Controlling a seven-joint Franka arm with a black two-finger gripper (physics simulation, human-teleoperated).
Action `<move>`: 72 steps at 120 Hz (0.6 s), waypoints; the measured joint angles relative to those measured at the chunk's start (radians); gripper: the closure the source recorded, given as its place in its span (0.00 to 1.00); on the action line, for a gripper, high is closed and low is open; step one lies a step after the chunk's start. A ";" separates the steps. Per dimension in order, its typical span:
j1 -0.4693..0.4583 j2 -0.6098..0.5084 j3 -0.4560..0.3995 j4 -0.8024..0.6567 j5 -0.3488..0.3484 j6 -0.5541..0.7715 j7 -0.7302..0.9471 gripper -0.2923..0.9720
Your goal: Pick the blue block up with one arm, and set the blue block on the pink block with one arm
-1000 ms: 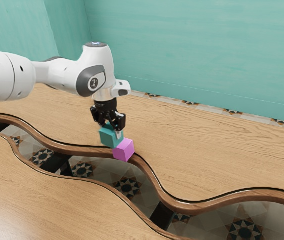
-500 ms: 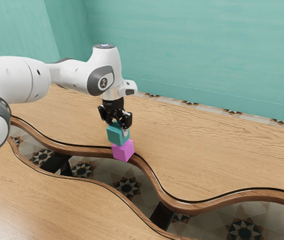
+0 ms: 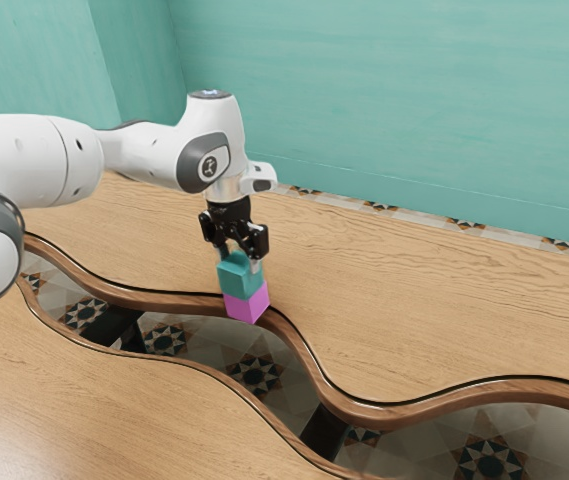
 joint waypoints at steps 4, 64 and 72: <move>0.000 -0.006 0.000 0.000 -0.002 -0.001 0.001 0.33; -0.001 -0.150 -0.002 -0.008 -0.004 -0.065 0.008 0.24; -0.002 -0.151 -0.003 -0.008 -0.005 -0.067 0.008 0.24</move>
